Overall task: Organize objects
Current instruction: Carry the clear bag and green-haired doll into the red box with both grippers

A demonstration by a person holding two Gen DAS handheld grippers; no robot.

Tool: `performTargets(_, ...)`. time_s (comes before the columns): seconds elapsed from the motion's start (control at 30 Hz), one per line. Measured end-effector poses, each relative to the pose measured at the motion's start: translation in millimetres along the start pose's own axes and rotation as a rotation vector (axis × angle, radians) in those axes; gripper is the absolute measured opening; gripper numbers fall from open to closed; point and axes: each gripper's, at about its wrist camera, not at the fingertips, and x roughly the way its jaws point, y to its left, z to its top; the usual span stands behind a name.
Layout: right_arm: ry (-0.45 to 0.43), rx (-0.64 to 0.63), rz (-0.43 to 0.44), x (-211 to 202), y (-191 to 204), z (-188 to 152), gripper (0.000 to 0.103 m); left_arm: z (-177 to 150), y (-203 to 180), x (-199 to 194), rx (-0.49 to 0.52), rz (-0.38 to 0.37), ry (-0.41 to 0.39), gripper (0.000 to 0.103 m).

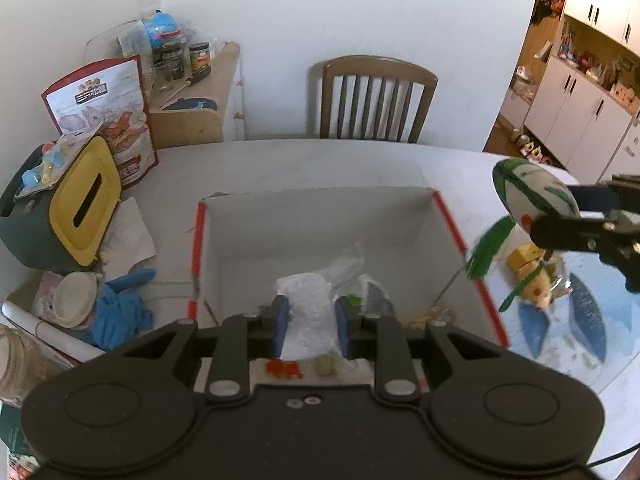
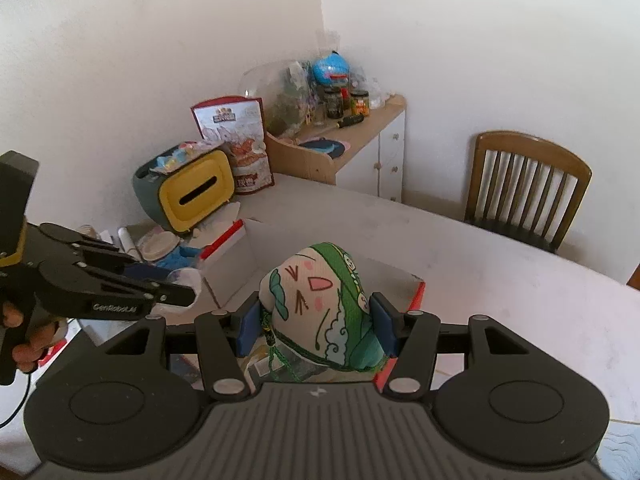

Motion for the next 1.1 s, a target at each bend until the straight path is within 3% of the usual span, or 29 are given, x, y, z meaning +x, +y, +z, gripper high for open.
performTargets(0.67,0.180,-0.007,-0.072,119,17,-38,0.057,-7,14,90,0.128,0.078,0.158,0.024)
performTargets(1.1,0.244,-0.004,-0.054,131,25,-56,0.058,-8,6,121,0.198,0.060,0.264,0.024)
